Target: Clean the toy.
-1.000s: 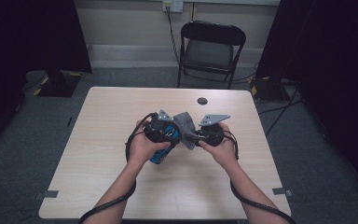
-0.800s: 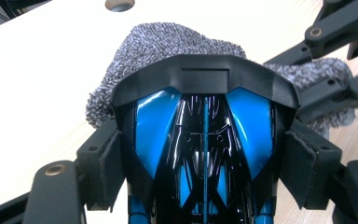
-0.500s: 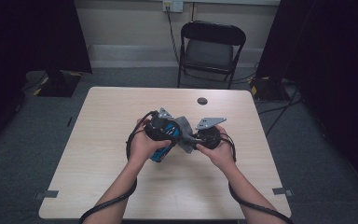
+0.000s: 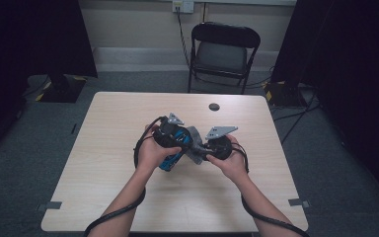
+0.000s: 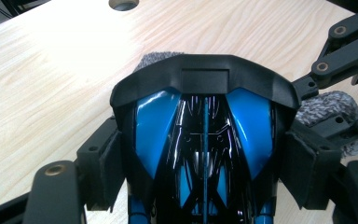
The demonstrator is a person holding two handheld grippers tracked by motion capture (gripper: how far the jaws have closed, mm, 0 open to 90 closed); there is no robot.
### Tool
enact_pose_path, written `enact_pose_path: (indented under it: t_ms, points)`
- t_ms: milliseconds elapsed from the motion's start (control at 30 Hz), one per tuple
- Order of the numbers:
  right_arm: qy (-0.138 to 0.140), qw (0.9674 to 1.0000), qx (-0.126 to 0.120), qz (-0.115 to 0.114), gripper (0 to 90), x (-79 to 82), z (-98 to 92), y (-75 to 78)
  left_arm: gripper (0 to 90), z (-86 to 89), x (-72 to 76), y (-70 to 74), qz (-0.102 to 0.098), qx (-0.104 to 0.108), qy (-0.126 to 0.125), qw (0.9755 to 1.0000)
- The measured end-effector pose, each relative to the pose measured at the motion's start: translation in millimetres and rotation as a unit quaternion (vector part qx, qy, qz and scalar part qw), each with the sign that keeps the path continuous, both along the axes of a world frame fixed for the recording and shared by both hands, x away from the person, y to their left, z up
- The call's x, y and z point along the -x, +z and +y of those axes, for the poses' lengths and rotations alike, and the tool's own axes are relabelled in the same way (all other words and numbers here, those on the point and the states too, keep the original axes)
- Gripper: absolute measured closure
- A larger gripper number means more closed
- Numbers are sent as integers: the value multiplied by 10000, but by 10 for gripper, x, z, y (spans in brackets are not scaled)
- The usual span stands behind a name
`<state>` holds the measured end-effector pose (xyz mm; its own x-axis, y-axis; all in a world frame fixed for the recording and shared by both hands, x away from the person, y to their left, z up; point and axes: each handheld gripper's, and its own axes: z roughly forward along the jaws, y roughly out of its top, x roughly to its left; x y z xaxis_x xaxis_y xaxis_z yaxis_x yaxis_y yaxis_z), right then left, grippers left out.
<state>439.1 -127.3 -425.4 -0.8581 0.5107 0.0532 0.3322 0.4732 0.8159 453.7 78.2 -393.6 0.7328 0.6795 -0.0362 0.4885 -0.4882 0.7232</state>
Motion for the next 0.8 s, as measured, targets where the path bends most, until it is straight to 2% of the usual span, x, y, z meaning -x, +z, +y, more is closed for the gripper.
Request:
enact_pose_path:
  t_ms: [200,300,467,633,800]
  points:
    - [-1,10000,-22,2,751,-4,-9,-19,256,-5,-3,4,2,56,-1,10000]
    - [-7,10000,52,13,751,-6,-3,-24,256,-14,2,30,-29,101,-21,9999]
    - [115,9999,24,7,751,16,26,-24,256,-13,-11,60,-59,92,21,9999]
    - [237,9997,106,-19,751,58,94,-19,255,-20,-30,100,-91,83,30,9999]
    - [372,9993,96,6,751,106,178,-55,256,-31,-52,141,-146,165,72,9997]
